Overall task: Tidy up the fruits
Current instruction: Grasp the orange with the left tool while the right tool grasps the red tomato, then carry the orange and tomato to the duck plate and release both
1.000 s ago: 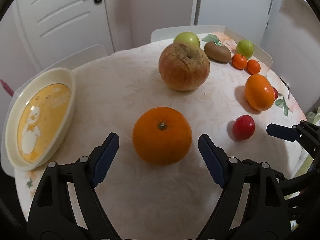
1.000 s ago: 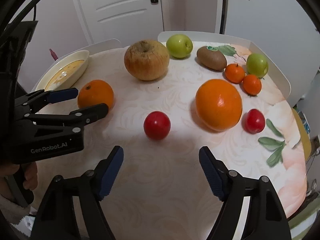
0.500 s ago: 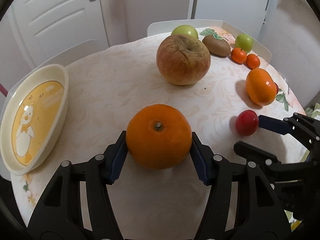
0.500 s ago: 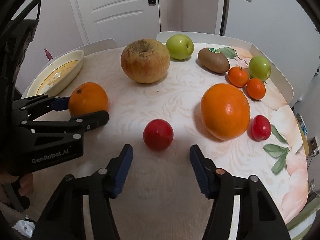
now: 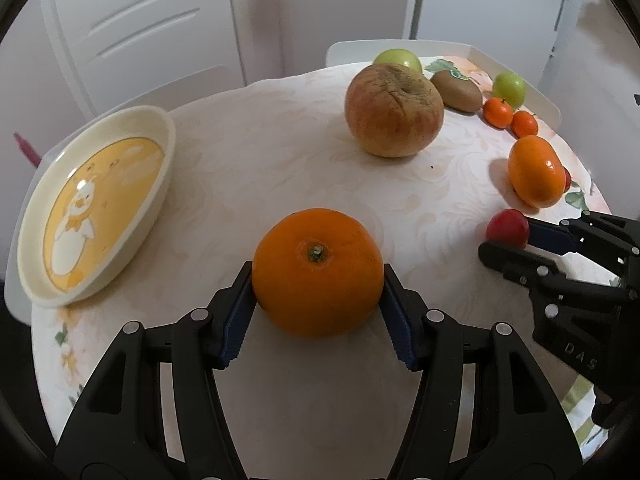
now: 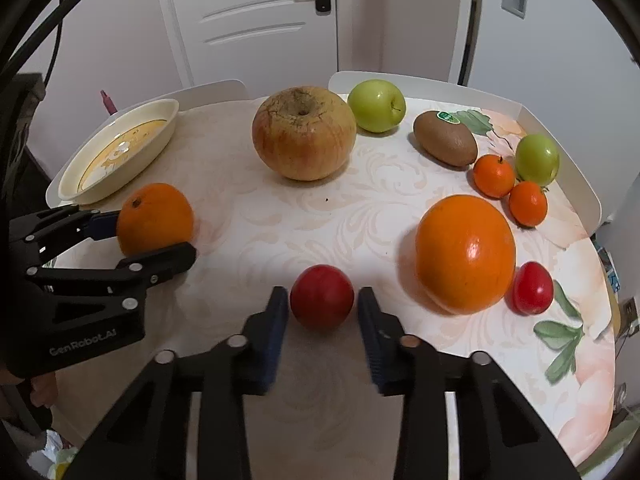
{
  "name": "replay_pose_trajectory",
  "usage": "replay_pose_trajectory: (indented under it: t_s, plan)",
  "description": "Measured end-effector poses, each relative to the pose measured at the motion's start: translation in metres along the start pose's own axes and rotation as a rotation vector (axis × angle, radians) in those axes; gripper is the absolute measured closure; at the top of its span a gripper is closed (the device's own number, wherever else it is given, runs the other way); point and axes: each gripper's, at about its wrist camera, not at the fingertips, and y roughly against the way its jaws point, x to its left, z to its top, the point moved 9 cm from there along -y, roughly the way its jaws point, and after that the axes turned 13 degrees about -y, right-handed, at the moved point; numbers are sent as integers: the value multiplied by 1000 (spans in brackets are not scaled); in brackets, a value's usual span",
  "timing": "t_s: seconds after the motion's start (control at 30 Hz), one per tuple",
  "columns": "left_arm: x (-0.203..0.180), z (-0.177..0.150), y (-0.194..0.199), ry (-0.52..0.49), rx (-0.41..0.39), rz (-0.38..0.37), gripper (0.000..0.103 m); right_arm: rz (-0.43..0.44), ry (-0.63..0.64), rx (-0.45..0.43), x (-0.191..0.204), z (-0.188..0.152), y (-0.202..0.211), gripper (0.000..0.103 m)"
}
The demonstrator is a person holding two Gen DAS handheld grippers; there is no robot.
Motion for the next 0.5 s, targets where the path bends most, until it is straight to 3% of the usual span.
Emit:
replay_pose_trajectory:
  t_s: [0.2, 0.5]
  plan:
    - [10, -3, 20, 99, -6, 57, 40, 50, 43, 10, 6, 8, 7, 76]
    - [34, 8, 90, 265, -69, 198, 40, 152, 180, -27, 31, 43, 47, 76]
